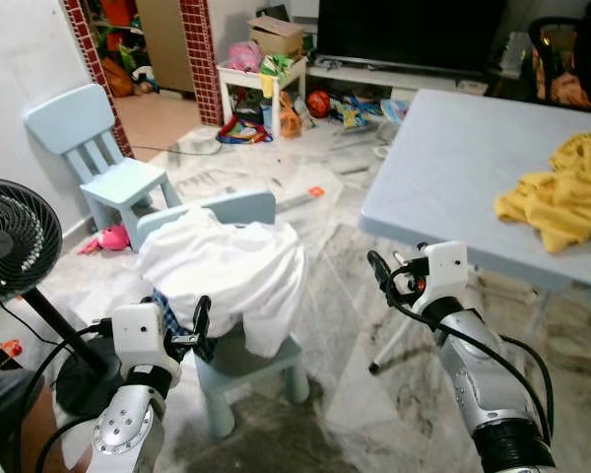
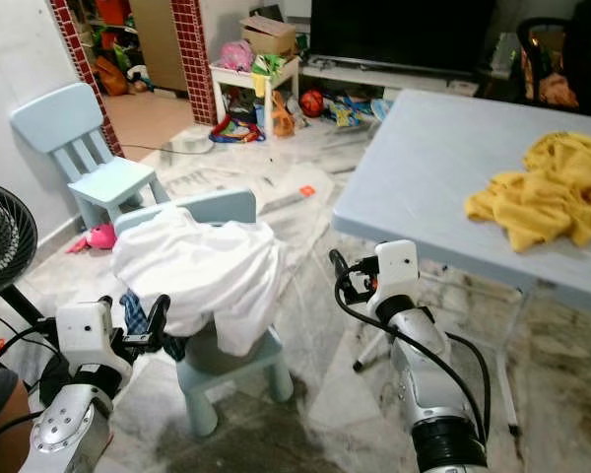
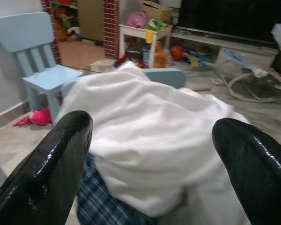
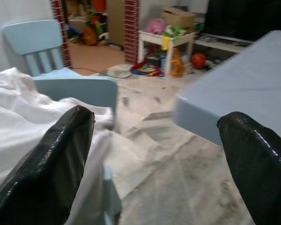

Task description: Hang hanger

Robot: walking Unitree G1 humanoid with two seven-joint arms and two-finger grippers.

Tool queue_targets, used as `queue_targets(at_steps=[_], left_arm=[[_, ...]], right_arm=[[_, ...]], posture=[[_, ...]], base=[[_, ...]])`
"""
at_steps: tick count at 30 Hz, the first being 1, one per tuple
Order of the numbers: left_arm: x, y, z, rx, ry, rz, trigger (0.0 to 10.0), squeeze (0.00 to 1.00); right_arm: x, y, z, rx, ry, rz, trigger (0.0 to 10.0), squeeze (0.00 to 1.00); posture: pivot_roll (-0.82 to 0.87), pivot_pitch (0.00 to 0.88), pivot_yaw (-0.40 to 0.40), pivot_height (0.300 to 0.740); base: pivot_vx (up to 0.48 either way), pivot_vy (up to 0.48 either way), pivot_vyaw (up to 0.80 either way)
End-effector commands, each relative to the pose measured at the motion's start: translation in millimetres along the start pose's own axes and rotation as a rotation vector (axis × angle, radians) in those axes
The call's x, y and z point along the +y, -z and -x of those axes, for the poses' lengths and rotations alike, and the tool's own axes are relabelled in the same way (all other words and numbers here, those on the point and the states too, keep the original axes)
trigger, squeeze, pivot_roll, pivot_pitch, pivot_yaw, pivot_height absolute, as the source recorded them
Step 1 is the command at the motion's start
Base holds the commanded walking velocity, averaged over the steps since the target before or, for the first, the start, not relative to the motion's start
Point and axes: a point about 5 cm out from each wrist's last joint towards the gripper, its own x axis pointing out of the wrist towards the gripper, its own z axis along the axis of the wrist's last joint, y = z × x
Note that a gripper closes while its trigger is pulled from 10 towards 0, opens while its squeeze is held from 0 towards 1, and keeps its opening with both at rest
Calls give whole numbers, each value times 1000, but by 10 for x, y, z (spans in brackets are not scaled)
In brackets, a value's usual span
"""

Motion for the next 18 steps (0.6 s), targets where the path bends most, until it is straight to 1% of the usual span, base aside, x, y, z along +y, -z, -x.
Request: queue_targets(at_steps=[1, 14, 18], left_arm=[[48, -36, -12, -5, -15, -5, 10000, 0], [50, -22, -24, 4, -27, 11, 10000, 0], [63, -4, -26, 14, -42, 36, 10000, 0]], right_arm=[[47, -21, -40, -2, -18, 2, 10000, 0], [46, -20, -52, 4, -25, 11, 10000, 0], [51, -19, -56, 7, -30, 16, 10000, 0]], posture=[[47, 0, -38, 740], [43, 0, -44, 740], [43, 0, -48, 740]], base=[[311, 0, 0], [303, 0, 0], [0, 428, 0]])
